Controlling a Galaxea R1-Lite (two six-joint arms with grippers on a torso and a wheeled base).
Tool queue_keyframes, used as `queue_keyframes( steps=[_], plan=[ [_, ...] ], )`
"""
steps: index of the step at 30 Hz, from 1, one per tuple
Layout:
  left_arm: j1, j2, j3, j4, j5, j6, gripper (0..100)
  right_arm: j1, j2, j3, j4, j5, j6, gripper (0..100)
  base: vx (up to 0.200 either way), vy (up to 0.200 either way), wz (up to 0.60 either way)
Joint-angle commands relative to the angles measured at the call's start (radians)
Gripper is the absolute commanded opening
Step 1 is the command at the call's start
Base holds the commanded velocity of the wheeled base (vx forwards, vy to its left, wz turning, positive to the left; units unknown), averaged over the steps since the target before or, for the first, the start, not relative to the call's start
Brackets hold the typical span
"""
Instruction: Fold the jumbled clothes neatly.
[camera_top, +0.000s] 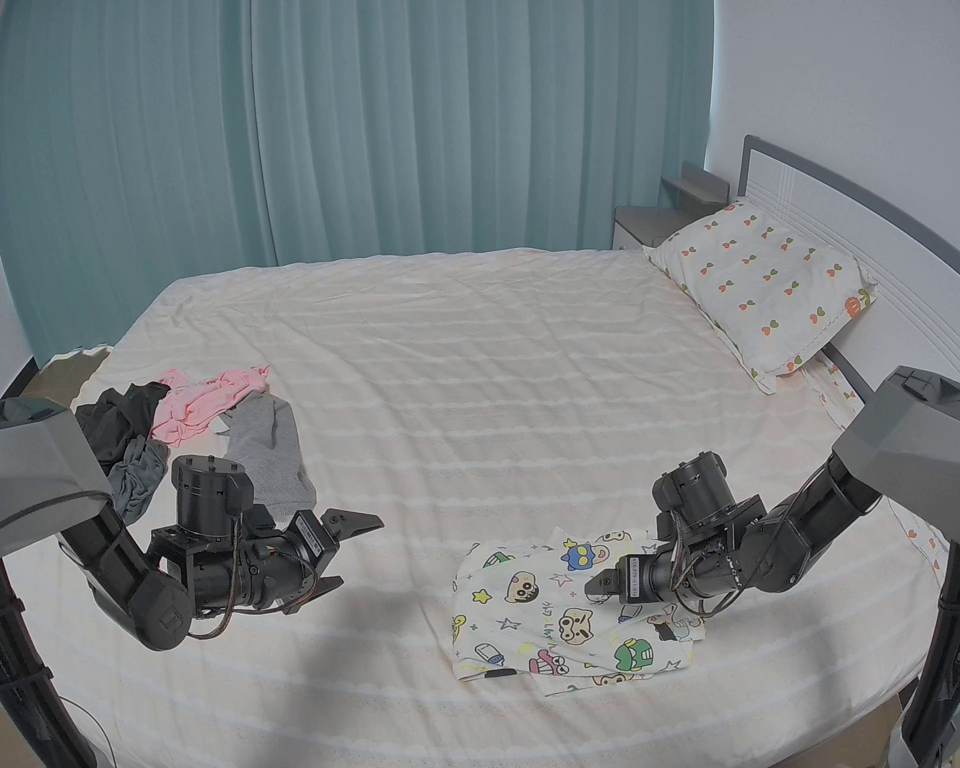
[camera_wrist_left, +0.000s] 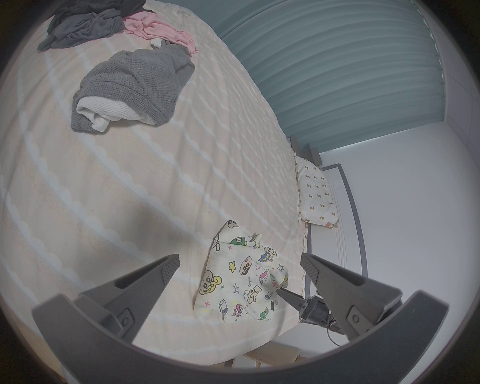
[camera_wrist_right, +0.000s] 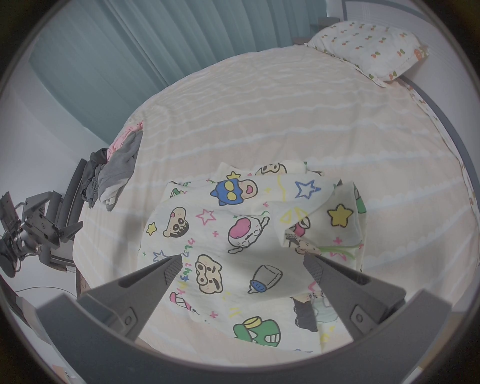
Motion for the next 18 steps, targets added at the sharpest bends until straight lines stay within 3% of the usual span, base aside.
queue_keyframes(
  steps=[1,10,18],
  plan=[
    [0.0,0.007,-0.001,-0.001,0.0,-0.001,100,-0.011,0.037,-0.006,-0.011,0.003,0.005,100,0.0,0.0,0.0],
    [0.0,0.008,-0.001,-0.001,0.0,-0.001,100,-0.054,0.106,-0.137,-0.002,-0.008,0.059,100,0.0,0.0,0.0],
    [0.0,0.008,-0.001,-0.001,0.0,-0.001,100,-0.077,0.079,-0.101,-0.002,-0.011,0.056,100,0.0,0.0,0.0]
  ],
)
